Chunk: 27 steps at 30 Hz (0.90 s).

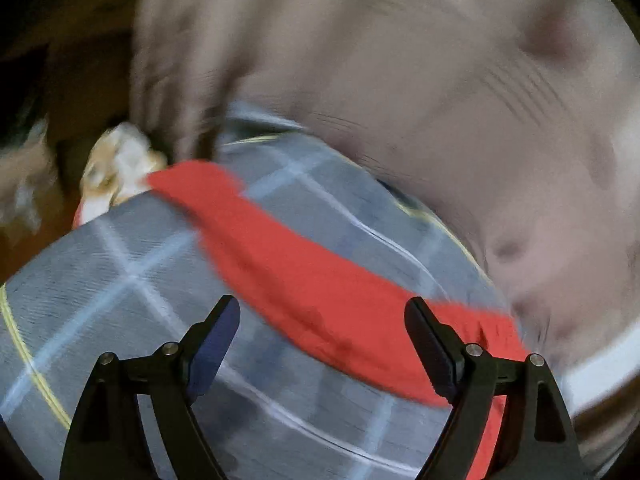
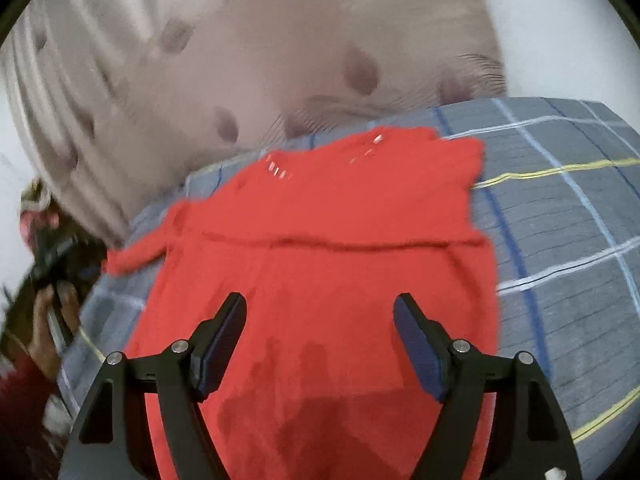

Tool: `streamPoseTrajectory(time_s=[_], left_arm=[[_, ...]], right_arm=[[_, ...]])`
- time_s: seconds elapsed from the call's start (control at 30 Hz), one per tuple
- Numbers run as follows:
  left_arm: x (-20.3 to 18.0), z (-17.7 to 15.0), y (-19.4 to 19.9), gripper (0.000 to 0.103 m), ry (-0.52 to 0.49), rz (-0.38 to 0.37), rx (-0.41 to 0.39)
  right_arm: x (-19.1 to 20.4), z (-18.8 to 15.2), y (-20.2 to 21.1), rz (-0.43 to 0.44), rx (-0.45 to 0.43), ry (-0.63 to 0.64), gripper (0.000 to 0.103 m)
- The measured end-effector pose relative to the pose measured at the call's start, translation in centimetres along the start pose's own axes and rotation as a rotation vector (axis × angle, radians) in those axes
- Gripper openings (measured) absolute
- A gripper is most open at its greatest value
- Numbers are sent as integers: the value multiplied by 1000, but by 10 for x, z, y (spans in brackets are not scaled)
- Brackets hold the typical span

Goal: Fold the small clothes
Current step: 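Grasp the other sleeve cuff with the left gripper, then fold the held sleeve across the sweater body with the left gripper, release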

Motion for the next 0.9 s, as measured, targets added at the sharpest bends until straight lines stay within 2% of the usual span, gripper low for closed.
streamPoseTrajectory(time_s=[0.07,0.2,0.27,0.37,0.4,0.43,0.47,0.5,0.57,0.6,0.67,0.77,0.8,0.9], left_arm=[[44,9,-6,84,130,-9,15],[82,20,-28,83,232,-60,59],[84,30,-41,83,231,-86,60],[76,41,-61,82,176,-82,79],[71,43,-67,68,126,-52,85],[69,42,-73,16,83,-28,105],[65,37,-83,9,52,-16,151],[63,34,-87,8,47,-5,153],[54,38,-78,8,23,18,92],[42,43,-69,8,13,5,48],[6,51,-46,8,-2,-86,-26],[-85,55,-8,8,-193,-171,-104],[-125,52,4,8,-271,-209,-116],[-230,33,22,8,-418,-327,-111]], right_arm=[[-3,-1,-1,-5,7,-11,75],[-14,-5,-2,-11,30,-77,75],[-16,-5,-4,-18,32,-94,75],[-18,-6,-7,-38,38,-94,75],[-17,-6,-8,-43,38,-91,75],[-17,-6,-8,-50,37,-86,75],[-16,-7,-8,-56,35,-81,75],[-16,-7,-9,-60,34,-79,75],[-15,-7,-9,-60,33,-82,76],[-15,-7,-9,-57,33,-85,76],[-17,-6,-8,-46,33,-98,76],[-18,-6,-7,-31,31,-113,76],[-18,-5,-7,-27,29,-117,76],[-20,-4,-3,-11,15,-135,76]])
Point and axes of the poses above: each gripper's, at about its wrist camera, not at the fingertips, and y roughly against the way its jaws point, x to its left, z to its top, the point moved 9 cm from there along -y, roughly the way its jaws point, and after that the axes turned 14 degrees about -y, right-handed, at the moved point
